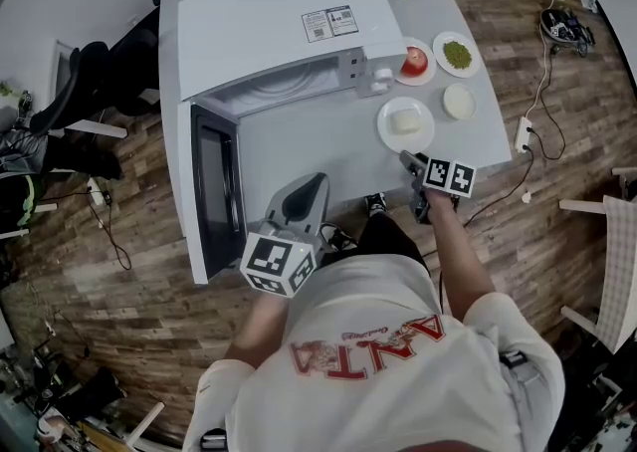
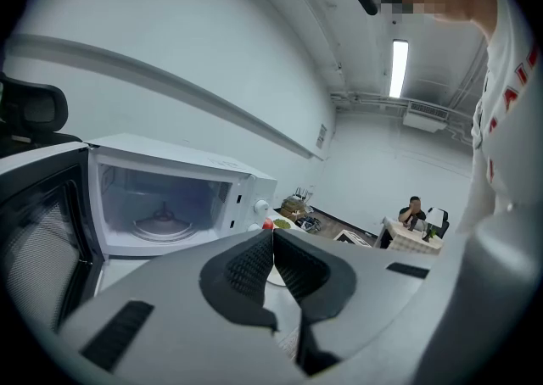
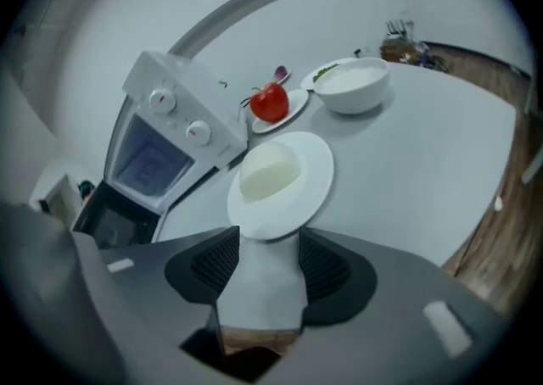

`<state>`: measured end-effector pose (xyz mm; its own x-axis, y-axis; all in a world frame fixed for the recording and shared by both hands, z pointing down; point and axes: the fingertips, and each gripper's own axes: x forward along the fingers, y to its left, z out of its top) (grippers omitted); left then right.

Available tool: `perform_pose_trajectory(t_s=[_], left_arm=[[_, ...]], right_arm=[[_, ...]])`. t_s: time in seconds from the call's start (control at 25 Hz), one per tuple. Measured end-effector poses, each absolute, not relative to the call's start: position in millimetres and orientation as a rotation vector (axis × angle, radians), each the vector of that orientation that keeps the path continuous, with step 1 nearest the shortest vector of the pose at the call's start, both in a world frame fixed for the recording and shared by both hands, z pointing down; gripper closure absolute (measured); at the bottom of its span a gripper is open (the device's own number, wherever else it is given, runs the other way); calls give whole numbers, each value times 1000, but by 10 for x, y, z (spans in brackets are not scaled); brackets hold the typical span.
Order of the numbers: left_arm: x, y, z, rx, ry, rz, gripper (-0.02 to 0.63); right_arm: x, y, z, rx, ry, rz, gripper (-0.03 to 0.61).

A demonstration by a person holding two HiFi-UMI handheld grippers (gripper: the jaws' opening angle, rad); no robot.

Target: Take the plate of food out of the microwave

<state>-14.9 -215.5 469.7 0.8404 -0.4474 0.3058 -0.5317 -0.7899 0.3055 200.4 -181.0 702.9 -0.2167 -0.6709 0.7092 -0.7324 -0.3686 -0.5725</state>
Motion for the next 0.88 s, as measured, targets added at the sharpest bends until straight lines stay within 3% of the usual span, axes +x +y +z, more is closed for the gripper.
perform_pose_trajectory(t_s=[0.16,0.32,0.36,0.88], left_arm=[[-184,-2178,4678,2636,-740,282,603],[-267,-2253,4608,2640,-777,248,603],[-294,-2270,4577,2644,-789,239,603],[-866,-2457,4004,2683,-1011,59,603]], right_arm=[[1948,-1703,7060,1786,-1666,1461,385],[1835,-1797,6734,1819,-1768,1372,566],[1779,-1861,6601,1824,-1824,1340,577],[790,-2508,4406,1650,-2581,680,577]])
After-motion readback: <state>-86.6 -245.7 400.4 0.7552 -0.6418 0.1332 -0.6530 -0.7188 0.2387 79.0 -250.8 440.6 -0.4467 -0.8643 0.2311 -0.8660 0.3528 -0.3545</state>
